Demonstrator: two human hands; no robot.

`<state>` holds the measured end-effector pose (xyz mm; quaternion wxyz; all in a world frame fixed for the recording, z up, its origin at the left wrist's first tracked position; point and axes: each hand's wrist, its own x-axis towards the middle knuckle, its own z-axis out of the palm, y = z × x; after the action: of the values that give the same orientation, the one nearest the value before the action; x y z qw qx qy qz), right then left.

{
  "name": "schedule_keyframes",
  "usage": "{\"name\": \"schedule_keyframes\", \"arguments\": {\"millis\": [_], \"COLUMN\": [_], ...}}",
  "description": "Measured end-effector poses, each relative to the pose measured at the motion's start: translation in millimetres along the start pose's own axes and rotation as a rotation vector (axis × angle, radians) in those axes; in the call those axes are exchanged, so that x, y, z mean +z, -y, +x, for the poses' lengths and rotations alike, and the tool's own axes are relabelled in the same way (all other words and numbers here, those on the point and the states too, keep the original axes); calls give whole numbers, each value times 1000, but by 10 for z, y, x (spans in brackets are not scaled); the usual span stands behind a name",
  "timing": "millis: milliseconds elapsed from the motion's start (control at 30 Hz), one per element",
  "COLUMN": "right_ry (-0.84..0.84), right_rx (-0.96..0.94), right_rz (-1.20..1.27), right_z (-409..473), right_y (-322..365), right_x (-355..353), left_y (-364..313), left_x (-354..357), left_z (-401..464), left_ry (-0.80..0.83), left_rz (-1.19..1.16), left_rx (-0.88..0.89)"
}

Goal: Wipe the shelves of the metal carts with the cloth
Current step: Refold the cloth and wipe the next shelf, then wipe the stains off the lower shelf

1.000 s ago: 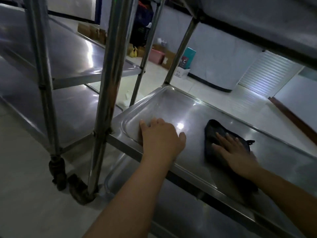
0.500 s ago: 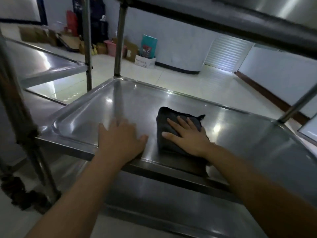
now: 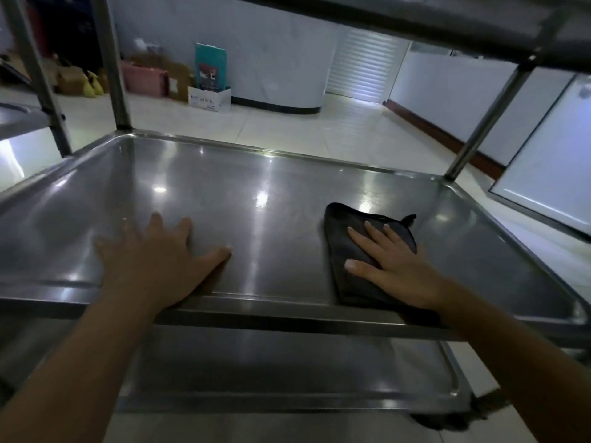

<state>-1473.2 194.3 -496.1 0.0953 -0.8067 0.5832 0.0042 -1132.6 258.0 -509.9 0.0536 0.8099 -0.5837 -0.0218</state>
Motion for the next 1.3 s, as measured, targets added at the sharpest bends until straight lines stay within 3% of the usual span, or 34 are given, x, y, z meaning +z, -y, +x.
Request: {"name": "schedule_keyframes", "arguments": {"millis": [167,267,333,367,500,633,733,867,967,1067,1167,1300], "right_ry": [57,11,-135,-231,-475,-588,-612,-644,-649,-470,-352,-147], "right_rx": [-60,-144,-230,-268,-364,-521,-543,-511,-413,-136,141,238], "right_rz": [23,-59,-145,-177,-162,-99,-157,-33,150,432,640,811], "right_z": [-451,-628,-729,-768,-1005,-1267,-1499,-1812,-2001,-2129,-2096,-2037], "right_y": [56,154,203,229,297,214,22,-222,-318,-389,-503,-731], "right_x": [-32,65,185,237,383,368,347,589,908,1245,1570,1912], "left_y": [-23,-17,16,64,146,-60,-222,-339,-372,-422,-484,-607], "left_x": [-39,-15,20,7,-179,-108,-156,-123,86,332,608,955], "left_z": [-24,-117,-188,-208,-476,-844,-1041,-1307,-1557,-1731,-1744,-1661], "left_ry": [5,-200,-325,-329,-97,-192,-171,-126,-266,-309,-330,-353], "left_rz": [10,-106,-211,-245,-593,-420,-383,-235,-288,-208,-28,171], "left_rx": [-12,48,16,-1,36,117,142,241,370,565,627,677]}}
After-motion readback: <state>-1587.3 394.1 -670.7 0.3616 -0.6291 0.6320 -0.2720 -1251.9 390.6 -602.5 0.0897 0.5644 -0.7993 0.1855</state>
